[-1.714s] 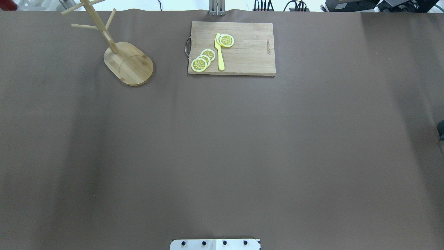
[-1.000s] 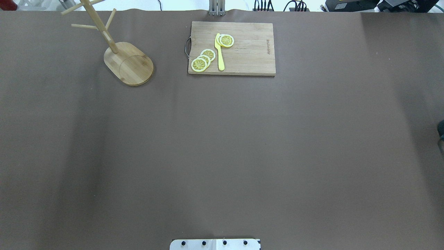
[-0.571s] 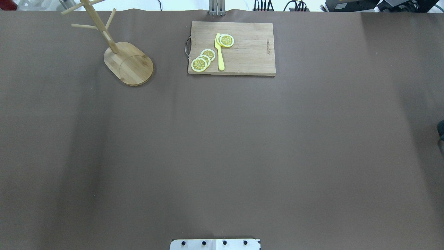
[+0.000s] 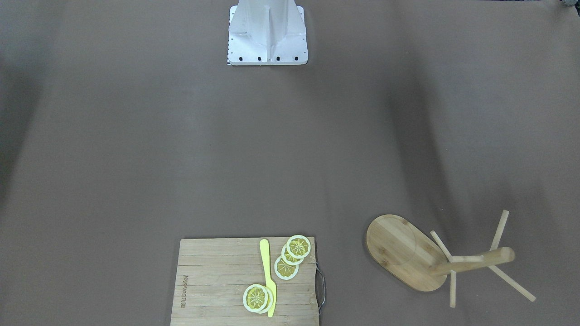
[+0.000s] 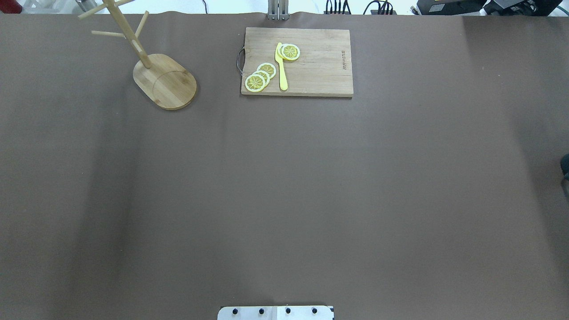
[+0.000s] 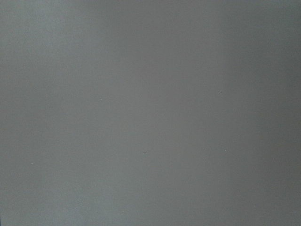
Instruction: Hang cup on storage rack
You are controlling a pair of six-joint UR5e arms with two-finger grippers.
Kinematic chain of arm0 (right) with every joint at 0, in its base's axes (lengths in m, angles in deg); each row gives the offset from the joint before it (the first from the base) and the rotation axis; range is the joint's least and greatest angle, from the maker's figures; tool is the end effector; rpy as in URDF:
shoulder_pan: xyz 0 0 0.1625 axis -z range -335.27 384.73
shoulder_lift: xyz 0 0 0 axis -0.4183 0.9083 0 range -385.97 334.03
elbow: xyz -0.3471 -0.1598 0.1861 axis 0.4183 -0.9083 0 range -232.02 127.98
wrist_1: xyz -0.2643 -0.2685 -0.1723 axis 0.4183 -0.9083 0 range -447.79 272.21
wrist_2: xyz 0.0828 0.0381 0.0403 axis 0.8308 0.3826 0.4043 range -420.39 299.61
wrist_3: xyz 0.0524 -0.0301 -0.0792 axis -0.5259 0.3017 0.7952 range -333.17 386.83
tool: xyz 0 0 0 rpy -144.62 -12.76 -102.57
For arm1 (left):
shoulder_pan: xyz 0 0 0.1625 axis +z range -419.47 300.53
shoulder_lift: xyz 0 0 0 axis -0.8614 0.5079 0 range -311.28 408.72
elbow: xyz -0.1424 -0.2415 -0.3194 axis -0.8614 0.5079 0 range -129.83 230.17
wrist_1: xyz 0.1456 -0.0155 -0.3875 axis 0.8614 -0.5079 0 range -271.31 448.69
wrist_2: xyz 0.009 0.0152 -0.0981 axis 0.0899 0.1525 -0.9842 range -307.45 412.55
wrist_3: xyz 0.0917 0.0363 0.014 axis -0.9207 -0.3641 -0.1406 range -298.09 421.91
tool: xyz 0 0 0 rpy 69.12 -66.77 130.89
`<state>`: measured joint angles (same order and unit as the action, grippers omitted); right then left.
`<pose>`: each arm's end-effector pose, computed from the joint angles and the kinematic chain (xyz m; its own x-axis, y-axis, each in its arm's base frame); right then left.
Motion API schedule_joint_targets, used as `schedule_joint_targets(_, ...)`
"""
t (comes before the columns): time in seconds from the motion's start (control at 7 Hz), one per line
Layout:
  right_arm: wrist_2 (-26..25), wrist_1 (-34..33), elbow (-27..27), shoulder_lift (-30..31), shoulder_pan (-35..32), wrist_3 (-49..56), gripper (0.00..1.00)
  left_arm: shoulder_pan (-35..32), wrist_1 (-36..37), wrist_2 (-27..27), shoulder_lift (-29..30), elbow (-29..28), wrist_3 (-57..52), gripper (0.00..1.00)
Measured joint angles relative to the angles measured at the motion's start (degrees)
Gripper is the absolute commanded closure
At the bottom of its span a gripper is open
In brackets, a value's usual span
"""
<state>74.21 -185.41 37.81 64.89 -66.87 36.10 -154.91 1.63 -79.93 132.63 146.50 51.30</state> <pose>0.0766 -0.4717 0.6796 0.7040 -0.0356 0.7093 0.0870 0.9955 -0.0364 -0.1077 -0.4349 0.6615 0.7362 0.0832 -0.6716 -0.0417 0.9961 0.0778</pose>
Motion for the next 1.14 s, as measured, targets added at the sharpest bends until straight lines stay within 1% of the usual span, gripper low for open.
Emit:
schedule_joint_targets(0.14,0.03,1.84,-1.38,-0.03,0.43,-0.09,0.00,0.01,-0.20,-0.25,-0.10,-0.02,-0.02,0.01)
schedule_joint_targets(0.29,0.04,6.16,-4.36,-0.11,1.05,-0.45,0.01,0.02,-0.31,-0.36,-0.13,-0.05,-0.01,0.01)
schedule_joint_targets(0.43,0.07,11.85,-8.41,-0.25,1.89,-1.98,0.05,0.02,-0.36,-0.40,-0.15,-0.07,0.03,0.01)
schedule_joint_targets(0.57,0.08,16.21,-11.13,-0.45,3.19,-5.09,0.06,0.01,-0.38,-0.43,-0.22,-0.04,0.05,0.01)
schedule_joint_targets(0.86,-0.20,19.98,-12.93,-0.70,6.15,-10.19,0.15,0.04,-0.39,-0.48,-0.29,-0.15,0.05,0.01)
schedule_joint_targets(1.0,-0.32,20.49,-13.42,-0.81,6.99,-10.93,0.27,0.07,-0.39,-0.44,-0.32,-0.29,0.03,0.01)
schedule_joint_targets(1.14,-0.37,20.69,-13.95,-0.94,7.46,-11.20,0.74,0.07,-0.39,-0.43,-0.32,-0.47,0.02,0.01)
